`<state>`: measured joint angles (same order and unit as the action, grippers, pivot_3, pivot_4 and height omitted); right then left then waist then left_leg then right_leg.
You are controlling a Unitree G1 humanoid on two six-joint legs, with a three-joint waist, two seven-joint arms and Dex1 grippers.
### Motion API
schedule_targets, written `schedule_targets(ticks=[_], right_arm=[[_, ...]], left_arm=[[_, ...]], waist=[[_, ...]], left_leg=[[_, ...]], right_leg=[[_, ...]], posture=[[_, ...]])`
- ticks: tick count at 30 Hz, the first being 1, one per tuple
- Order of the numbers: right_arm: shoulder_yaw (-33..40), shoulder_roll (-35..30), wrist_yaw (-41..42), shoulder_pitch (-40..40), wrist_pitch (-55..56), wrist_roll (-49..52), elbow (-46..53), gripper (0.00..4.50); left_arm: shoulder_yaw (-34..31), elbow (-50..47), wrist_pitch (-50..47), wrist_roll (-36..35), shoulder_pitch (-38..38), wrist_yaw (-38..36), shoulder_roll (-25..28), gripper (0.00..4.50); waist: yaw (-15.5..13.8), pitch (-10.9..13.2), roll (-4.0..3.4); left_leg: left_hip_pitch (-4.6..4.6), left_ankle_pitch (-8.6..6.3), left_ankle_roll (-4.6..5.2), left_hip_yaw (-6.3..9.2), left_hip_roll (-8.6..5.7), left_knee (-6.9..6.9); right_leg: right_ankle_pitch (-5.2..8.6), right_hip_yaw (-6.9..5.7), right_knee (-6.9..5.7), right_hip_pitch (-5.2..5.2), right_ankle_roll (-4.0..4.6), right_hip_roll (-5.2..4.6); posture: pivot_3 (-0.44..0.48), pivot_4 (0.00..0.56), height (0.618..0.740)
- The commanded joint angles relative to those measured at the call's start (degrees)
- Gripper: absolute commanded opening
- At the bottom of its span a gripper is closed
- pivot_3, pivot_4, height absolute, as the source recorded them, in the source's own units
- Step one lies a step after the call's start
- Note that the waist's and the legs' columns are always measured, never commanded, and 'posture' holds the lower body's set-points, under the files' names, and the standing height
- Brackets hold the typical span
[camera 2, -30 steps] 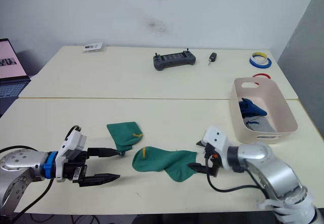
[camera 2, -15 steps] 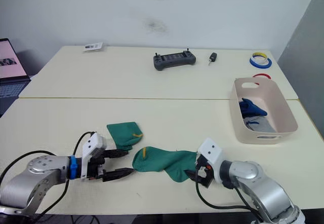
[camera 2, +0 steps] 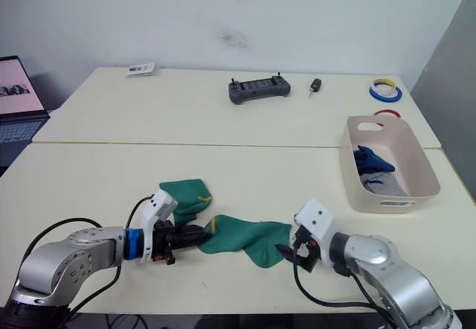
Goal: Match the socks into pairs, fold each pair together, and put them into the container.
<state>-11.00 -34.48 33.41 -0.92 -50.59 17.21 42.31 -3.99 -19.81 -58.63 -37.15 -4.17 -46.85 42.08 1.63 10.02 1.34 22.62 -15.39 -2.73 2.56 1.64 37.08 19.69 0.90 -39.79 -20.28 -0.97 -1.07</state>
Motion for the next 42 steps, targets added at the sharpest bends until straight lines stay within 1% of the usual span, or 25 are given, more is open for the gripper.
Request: schedule_targets(ticks=[1,5,9,10,12,13,15,16,17,20,22,23,25,27,30,32,36,39,41,42], right_arm=[[1.7,0.2,-0.5,1.3,0.7,1.3,2.1,4.5],[0.9,1.1,-2.2,3.0,-0.1,1.0,2.0,4.5],[0.3,3.5,-4.9,5.1,-2.6,1.4,1.3,4.5],[-0.3,3.7,-5.0,5.7,-2.6,1.3,1.2,4.32],[-1.5,4.1,-5.1,6.1,-2.4,1.2,1.1,3.87],[-2.1,4.4,-5.3,6.0,-2.4,1.3,1.2,3.54],[-3.3,5.1,-5.7,5.6,-2.5,1.4,1.2,2.79],[-3.8,5.2,-5.8,5.4,-2.3,1.3,1.1,2.49],[-4.1,5.2,-5.8,5.1,-1.9,1.1,1.0,2.07],[-4.4,4.0,-4.1,4.3,-0.8,1.5,1.6,0.99],[-4.2,2.8,-2.6,3.5,-0.9,2.4,2.4,0.27],[-4.1,2.3,-2.0,3.1,-0.9,2.8,2.5,0.04],[-3.4,0.8,0.2,1.9,-0.9,4.2,3.0,0.04],[-2.2,-0.9,2.7,0.8,-1.3,6.3,3.6,0.04],[-0.8,-3.1,5.2,-0.8,-1.8,8.6,3.6,0.04],[-1.0,-4.4,6.2,-1.8,-1.9,9.2,2.9,0.04],[-3.8,-4.7,5.5,-3.2,-1.9,7.7,-0.4,0.04],[-4.8,-4.9,4.7,-3.8,-1.7,7.0,-1.7,0.04],[-4.7,-4.8,4.5,-3.9,-2.3,7.3,-2.2,0.04],[-4.9,-5.1,4.6,-3.9,-2.2,7.0,-2.4,0.25]], left_arm=[[0.4,-1.5,-0.5,-1.7,0.8,-0.7,-0.1,0.05],[-1.3,-1.7,1.3,-1.9,1.9,-2.0,1.9,0.05],[-2.9,-2.4,2.5,-2.2,3.4,-2.8,3.2,0.05],[-3.3,-2.7,2.5,-2.4,3.7,-2.8,3.4,0.02],[-3.7,-3.2,2.5,-2.7,4.1,-2.5,3.3,0.0],[-3.9,-3.4,2.6,-2.7,4.1,-2.2,3.1,0.0],[-4.2,-4.1,2.3,-3.1,4.1,-1.7,2.8,0.0],[-4.3,-4.5,2.1,-3.4,4.0,-1.5,2.7,0.0],[-4.3,-4.8,1.9,-3.5,4.0,-1.3,2.7,0.0],[-4.9,-5.3,1.6,-4.3,3.8,-0.9,3.2,0.0],[-6.5,-5.9,2.3,-6.2,4.3,-3.5,4.3,0.0],[-7.1,-6.2,2.7,-6.7,4.8,-4.9,5.1,0.0],[-8.2,-5.6,5.2,-5.2,6.8,-7.8,8.0,0.0],[-9.8,-3.8,7.5,-3.9,8.5,-9.2,10.0,0.0],[-10.9,-1.7,10.1,-2.1,10.7,-10.6,11.9,0.0],[-10.2,-1.1,12.5,-0.2,12.7,-11.2,12.4,0.0],[-7.3,1.0,17.1,3.8,15.6,-10.0,10.2,0.0],[-6.5,2.5,18.8,4.5,16.0,-9.6,8.0,0.0],[-5.7,4.4,21.3,6.2,15.9,-9.4,6.9,0.0],[-5.3,5.2,22.5,6.9,16.0,-9.9,6.9,0.23]], waist=[[0.0,0.0,0.0],[0.0,0.0,0.0],[0.1,0.0,0.0],[0.1,0.0,0.0],[0.1,0.0,0.01],[0.0,0.0,0.02],[0.1,0.0,0.02],[0.1,0.0,0.02],[0.1,0.0,0.02],[0.0,0.0,0.01],[0.0,0.0,0.02],[0.1,0.0,0.03],[0.2,0.0,0.02],[0.2,0.0,-0.01],[0.1,0.0,-0.01],[0.1,0.0,-0.01],[0.0,0.0,0.0],[0.0,0.0,0.0],[-0.1,0.0,-0.03],[-0.2,0.0,-0.05]], left_leg=[[0.0,0.0,0.0,0.0,0.0,0.0],[0.0,0.0,0.0,0.0,0.01,-0.01],[-0.03,0.0,-0.01,0.0,0.02,-0.03],[-0.03,0.01,-0.01,0.0,0.02,-0.03],[-0.04,0.0,-0.01,-0.02,0.02,-0.02],[-0.05,0.0,-0.01,-0.01,0.02,-0.02],[-0.05,0.0,-0.01,0.0,0.02,-0.02],[-0.05,0.0,-0.01,0.0,0.03,-0.02],[-0.05,0.0,-0.01,0.0,0.02,-0.03],[-0.04,0.0,-0.01,0.0,0.02,-0.03],[-0.04,0.0,-0.01,-0.01,0.01,-0.02],[-0.04,0.0,-0.01,-0.01,0.01,-0.02],[-0.04,0.0,-0.01,0.0,0.04,-0.02],[-0.08,0.0,-0.01,-0.02,0.03,-0.06],[-0.08,0.0,-0.01,0.0,0.03,-0.05],[-0.08,0.0,0.0,-0.01,0.02,-0.05],[-0.05,-0.01,0.01,-0.01,0.02,-0.06],[-0.03,-0.01,0.01,-0.01,0.02,-0.05],[-0.03,0.0,0.01,-0.01,0.0,-0.05],[-0.04,0.0,0.01,-0.02,-0.01,-0.04]], right_leg=[[0.0,0.0,0.0,0.0,0.0,0.0],[0.0,0.0,0.01,0.0,0.0,0.0],[0.0,0.01,-0.01,0.0,0.0,0.01],[0.0,0.01,-0.01,0.0,0.0,0.01],[0.0,0.03,0.0,0.0,0.0,0.01],[0.0,0.02,0.0,0.01,0.0,0.01],[0.0,0.0,0.0,0.01,0.0,0.01],[0.0,0.01,0.0,0.01,0.0,0.01],[0.0,0.02,0.0,0.01,0.0,0.01],[0.0,0.02,0.01,0.01,0.0,0.01],[0.0,0.01,0.01,0.01,0.0,0.01],[0.0,0.01,0.02,0.01,0.0,0.01],[0.0,0.0,0.01,-0.01,0.0,0.02],[0.0,0.04,0.02,-0.01,0.0,0.02],[0.0,0.01,0.05,0.01,0.01,0.01],[0.0,0.01,0.11,0.04,0.01,0.0],[0.0,0.0,0.19,0.05,0.01,-0.01],[0.0,-0.01,0.18,0.05,0.01,-0.01],[0.0,-0.02,0.19,0.07,0.01,-0.04],[0.0,-0.02,0.18,0.08,0.01,-0.05]], posture=[[0.0,0.15,0.74],[0.0,0.15,0.74],[0.0,0.15,0.74],[0.0,0.15,0.74],[0.0,0.15,0.74],[0.0,0.15,0.74],[0.0,0.15,0.74],[0.0,0.15,0.74],[0.0,0.15,0.74],[0.0,0.15,0.74],[0.0,0.15,0.74],[0.0,0.15,0.74],[0.0,0.15,0.74],[0.0,0.15,0.74],[0.0,0.15,0.74],[0.0,0.15,0.74],[0.0,0.15,0.74],[0.0,0.15,0.74],[0.0,0.15,0.74],[0.0,0.15,0.74]])
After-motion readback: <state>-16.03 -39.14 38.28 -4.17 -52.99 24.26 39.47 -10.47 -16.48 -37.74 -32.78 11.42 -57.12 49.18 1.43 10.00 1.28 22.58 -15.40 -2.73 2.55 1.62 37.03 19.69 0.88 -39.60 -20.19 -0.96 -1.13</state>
